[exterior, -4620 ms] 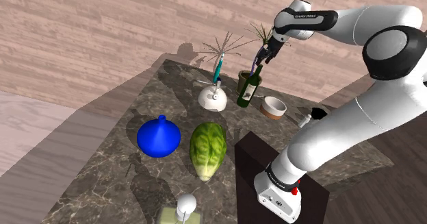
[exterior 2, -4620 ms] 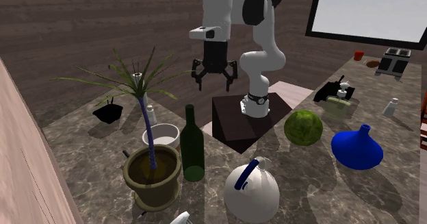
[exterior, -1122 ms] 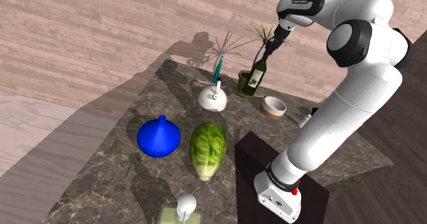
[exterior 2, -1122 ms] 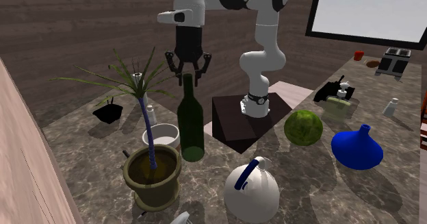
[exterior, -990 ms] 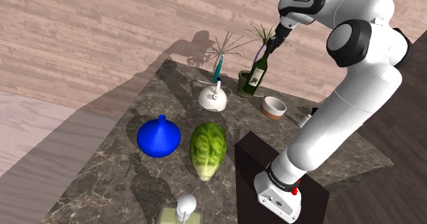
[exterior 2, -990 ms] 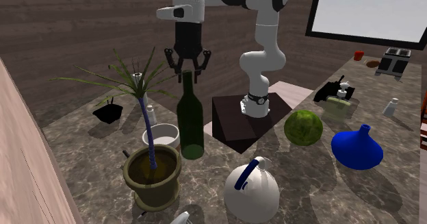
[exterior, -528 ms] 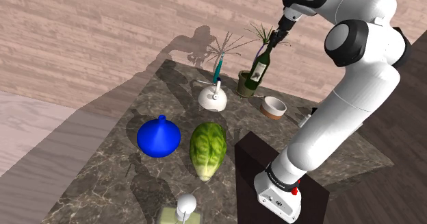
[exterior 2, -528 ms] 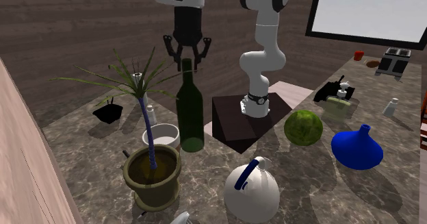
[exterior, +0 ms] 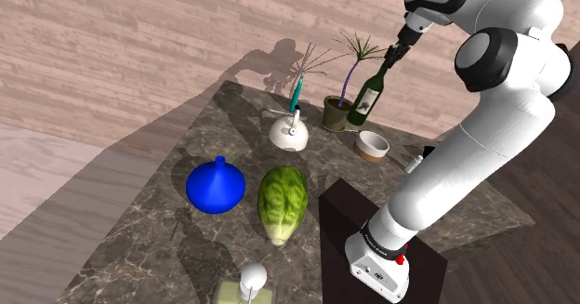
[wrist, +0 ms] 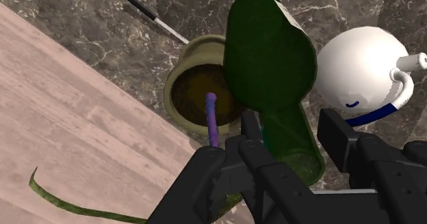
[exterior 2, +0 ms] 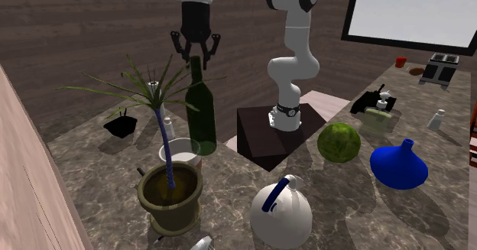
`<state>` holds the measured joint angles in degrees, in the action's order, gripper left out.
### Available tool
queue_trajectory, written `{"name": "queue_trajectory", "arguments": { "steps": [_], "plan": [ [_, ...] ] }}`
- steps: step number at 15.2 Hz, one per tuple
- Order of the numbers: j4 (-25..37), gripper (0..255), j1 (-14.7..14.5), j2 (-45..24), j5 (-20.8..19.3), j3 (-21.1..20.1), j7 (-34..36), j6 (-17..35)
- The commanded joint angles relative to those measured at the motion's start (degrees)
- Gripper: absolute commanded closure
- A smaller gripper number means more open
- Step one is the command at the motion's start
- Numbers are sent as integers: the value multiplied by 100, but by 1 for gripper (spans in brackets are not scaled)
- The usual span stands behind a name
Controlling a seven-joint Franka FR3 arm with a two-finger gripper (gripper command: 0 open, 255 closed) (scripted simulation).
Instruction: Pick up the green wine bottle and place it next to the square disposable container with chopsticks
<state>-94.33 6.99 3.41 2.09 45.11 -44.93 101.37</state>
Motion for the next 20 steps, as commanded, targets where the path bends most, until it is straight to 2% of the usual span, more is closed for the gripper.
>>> {"name": "queue_trajectory", "arguments": {
  "steps": [1,7,12,16,20],
  "plan": [
    [-192,255,99,228,-134,92,-192,24],
    [-279,255,401,440,-214,508,-899,-62],
    [-157,255,646,374,-95,978,-1627,-176],
    [73,255,843,98,202,1473,-2339,-306],
    [439,255,1197,-498,821,2016,-3239,-518]
  ]
}}
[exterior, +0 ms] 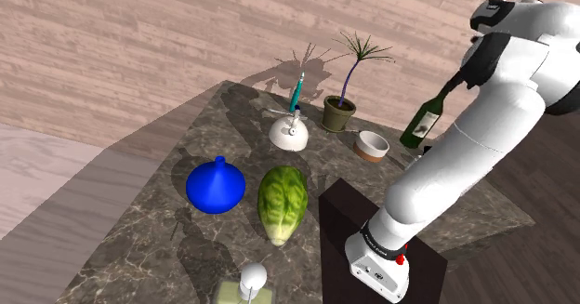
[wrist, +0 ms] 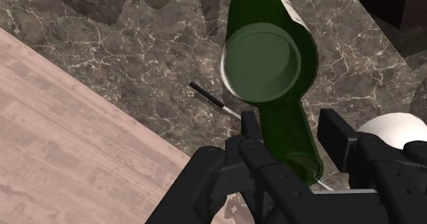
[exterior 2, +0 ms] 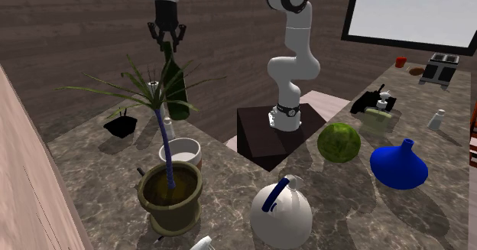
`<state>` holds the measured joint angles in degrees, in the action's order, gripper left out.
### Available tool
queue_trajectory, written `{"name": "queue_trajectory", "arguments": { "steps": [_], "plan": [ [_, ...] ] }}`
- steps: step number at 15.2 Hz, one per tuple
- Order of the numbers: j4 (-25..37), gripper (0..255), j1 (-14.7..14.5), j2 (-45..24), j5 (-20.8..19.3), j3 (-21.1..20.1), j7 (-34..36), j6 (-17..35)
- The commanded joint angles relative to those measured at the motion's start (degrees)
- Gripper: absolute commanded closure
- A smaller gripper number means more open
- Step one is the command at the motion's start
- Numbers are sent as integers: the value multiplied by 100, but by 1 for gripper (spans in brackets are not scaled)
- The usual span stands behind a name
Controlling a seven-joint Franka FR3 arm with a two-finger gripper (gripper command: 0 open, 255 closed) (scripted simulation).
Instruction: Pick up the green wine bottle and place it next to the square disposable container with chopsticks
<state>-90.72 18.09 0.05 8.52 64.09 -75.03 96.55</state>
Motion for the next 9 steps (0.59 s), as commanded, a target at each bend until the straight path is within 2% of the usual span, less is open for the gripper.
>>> {"name": "queue_trajectory", "arguments": {
  "steps": [1,5,9],
  "plan": [
    [193,255,241,-368,393,229,-483,-113],
    [767,255,1221,-1255,1292,366,-1459,-515],
    [1517,255,2496,-2030,2019,129,-2195,-982]
  ]
}}
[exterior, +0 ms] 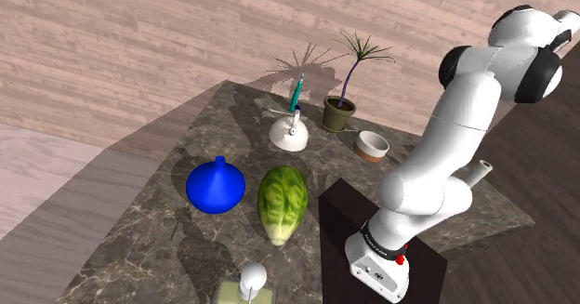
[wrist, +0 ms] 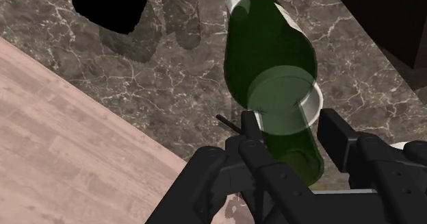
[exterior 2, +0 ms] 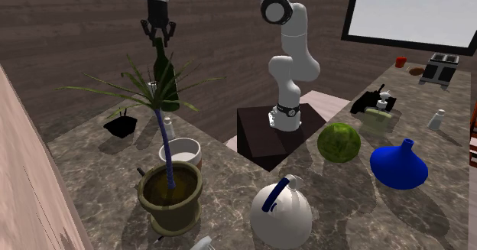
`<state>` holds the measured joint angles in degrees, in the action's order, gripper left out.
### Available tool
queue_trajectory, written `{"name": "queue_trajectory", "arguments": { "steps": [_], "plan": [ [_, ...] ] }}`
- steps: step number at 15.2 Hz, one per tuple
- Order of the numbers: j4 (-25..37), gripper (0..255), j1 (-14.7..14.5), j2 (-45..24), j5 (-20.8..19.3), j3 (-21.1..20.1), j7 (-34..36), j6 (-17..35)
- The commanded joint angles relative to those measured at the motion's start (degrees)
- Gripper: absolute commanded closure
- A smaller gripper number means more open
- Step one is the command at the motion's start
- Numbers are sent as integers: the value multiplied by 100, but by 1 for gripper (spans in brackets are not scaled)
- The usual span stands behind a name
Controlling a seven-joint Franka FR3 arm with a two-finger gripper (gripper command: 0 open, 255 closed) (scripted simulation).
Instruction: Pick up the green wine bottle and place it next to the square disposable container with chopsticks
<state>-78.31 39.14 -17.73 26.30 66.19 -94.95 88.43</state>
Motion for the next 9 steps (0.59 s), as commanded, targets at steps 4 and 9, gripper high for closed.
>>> {"name": "queue_trajectory", "arguments": {
  "steps": [4,9],
  "plan": [
    [1268,255,1743,-985,872,-429,-710,-690],
    [3292,255,3760,-2067,1729,-1034,-926,-1540]
  ]
}}
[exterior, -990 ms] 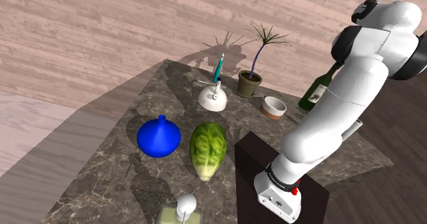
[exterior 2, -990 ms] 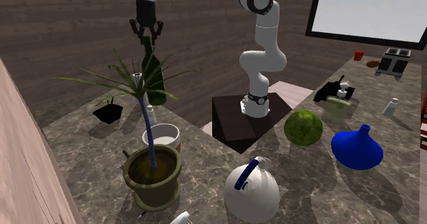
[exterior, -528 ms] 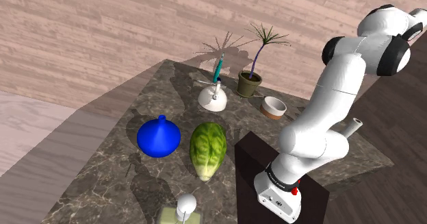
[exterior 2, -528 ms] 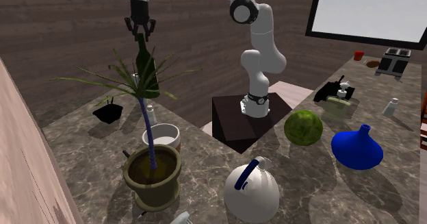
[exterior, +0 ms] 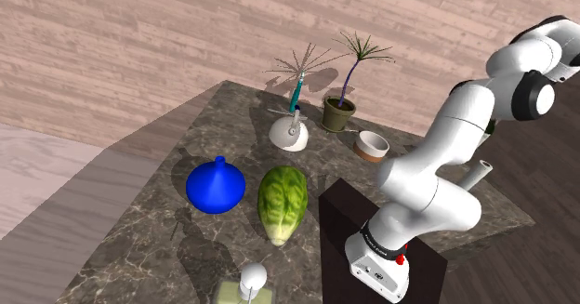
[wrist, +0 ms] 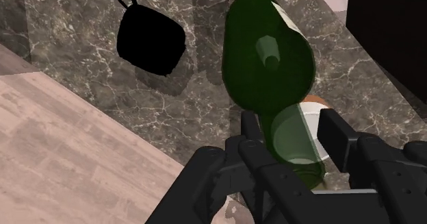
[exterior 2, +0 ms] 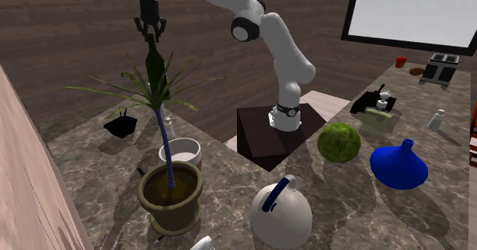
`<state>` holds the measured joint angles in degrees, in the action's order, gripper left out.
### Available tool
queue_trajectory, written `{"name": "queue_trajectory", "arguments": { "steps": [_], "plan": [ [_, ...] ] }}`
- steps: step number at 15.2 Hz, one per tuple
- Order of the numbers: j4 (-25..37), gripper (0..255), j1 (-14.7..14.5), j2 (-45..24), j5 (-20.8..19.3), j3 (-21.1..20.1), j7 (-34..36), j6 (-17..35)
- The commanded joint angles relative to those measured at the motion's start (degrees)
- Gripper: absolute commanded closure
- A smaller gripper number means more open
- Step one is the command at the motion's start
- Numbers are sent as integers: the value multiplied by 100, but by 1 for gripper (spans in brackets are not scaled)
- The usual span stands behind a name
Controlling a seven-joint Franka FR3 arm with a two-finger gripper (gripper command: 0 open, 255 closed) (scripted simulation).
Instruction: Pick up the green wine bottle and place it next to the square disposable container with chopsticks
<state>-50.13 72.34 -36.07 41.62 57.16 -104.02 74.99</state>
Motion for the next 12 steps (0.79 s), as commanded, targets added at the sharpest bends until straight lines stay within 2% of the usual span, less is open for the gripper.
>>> {"name": "queue_trajectory", "arguments": {
  "steps": [1,2,3,5,8,12],
  "plan": [
    [1262,255,1057,-574,448,-354,84,-475],
    [2120,255,1651,-911,673,-614,284,-757],
    [1390,255,1208,-669,480,-431,70,-474],
    [671,255,766,-469,319,-239,-132,-150],
    [-39,255,347,-297,163,-91,-314,224],
    [-732,255,-40,-161,38,30,-483,639]
  ]
}}
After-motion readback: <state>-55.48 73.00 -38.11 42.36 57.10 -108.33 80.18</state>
